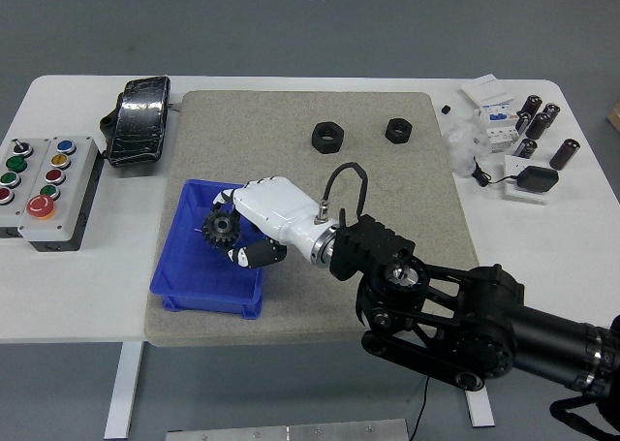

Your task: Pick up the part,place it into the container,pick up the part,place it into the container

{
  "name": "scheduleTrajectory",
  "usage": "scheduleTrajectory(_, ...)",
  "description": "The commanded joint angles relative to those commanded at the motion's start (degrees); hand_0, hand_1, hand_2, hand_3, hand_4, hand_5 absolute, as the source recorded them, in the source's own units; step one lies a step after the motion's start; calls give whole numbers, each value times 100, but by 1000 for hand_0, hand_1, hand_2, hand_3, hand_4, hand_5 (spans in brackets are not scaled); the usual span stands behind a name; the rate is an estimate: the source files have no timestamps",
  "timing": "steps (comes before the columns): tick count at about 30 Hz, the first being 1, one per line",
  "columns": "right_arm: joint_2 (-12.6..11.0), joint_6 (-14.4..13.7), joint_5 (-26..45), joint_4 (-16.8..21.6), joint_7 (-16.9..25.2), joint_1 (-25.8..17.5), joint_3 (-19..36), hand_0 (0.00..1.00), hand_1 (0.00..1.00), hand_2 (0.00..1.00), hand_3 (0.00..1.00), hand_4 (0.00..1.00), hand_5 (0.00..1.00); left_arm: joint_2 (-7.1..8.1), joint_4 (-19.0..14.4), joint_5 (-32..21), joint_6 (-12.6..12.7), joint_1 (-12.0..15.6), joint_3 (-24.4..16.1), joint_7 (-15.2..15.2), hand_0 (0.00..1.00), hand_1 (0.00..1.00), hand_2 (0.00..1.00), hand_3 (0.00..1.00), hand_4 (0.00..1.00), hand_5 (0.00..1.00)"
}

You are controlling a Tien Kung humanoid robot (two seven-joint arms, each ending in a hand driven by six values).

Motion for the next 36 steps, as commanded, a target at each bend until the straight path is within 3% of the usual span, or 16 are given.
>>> scheduleTrajectory(2, 14, 8, -62, -14, -13, 2, -43, 743, 844, 831, 706, 511, 245, -4, 0, -2, -3, -5, 4, 2, 656, 571, 574, 621, 702, 397)
scheduleTrajectory(3, 20, -3, -82, -17, -9, 2, -56, 755, 863, 850, 748, 741, 322, -6, 0, 1, -5, -7, 3, 4, 656, 571, 574, 622, 702, 396)
scheduleTrajectory(8, 39, -131, -52, -8, 100, -8, -76, 755, 863, 850, 748, 741, 322, -5, 0, 22, -11, -14, -2, 8, 656, 571, 574, 622, 702, 396)
scheduleTrajectory(9, 41, -143, -34, -9, 114, -12, -78, 750, 863, 852, 799, 949, 470, -3, 0, 30, -11, -15, -5, 8, 656, 571, 572, 621, 702, 375)
scheduleTrajectory(20, 116, -29, 86, -78, 75, -103, -110, 750, 868, 862, 827, 998, 534, -4, 0, 75, -16, -18, -20, 8, 656, 570, 572, 621, 705, 364)
scheduleTrajectory(21, 118, -40, 60, -70, 67, -123, -90, 672, 862, 867, 860, 998, 545, -5, 0, 73, -17, -18, -19, 7, 656, 570, 572, 621, 704, 366)
scheduleTrajectory(24, 82, -190, -16, -7, 11, -238, 70, 672, 862, 867, 860, 998, 545, -4, 0, 80, -15, -16, -29, 5, 656, 570, 572, 621, 704, 366)
scheduleTrajectory(26, 5, -328, -63, 70, -47, -385, 289, 672, 862, 867, 860, 998, 545, -5, 0, 89, -13, -12, -42, 5, 656, 570, 572, 621, 704, 366)
scheduleTrajectory(27, -52, -390, -101, 112, -95, -474, 417, 499, 771, 826, 815, 998, 529, -6, 0, 95, -12, -8, -49, 6, 656, 570, 572, 621, 702, 372)
scheduleTrajectory(32, -438, -554, -262, 329, -369, -927, 1093, 499, 771, 826, 815, 998, 529, -18, 0, 133, -6, 10, -93, 12, 656, 570, 572, 621, 702, 372)
scheduleTrajectory(33, -524, -546, -307, 381, -435, -1016, 1215, 368, 670, 760, 779, 815, 358, -20, 0, 136, -6, 11, -97, 11, 656, 570, 571, 621, 703, 372)
scheduleTrajectory(36, -800, -460, -422, 519, -645, -1334, 1583, 368, 670, 760, 779, 815, 358, -24, 0, 121, -4, 9, -87, 3, 656, 570, 571, 621, 703, 372)
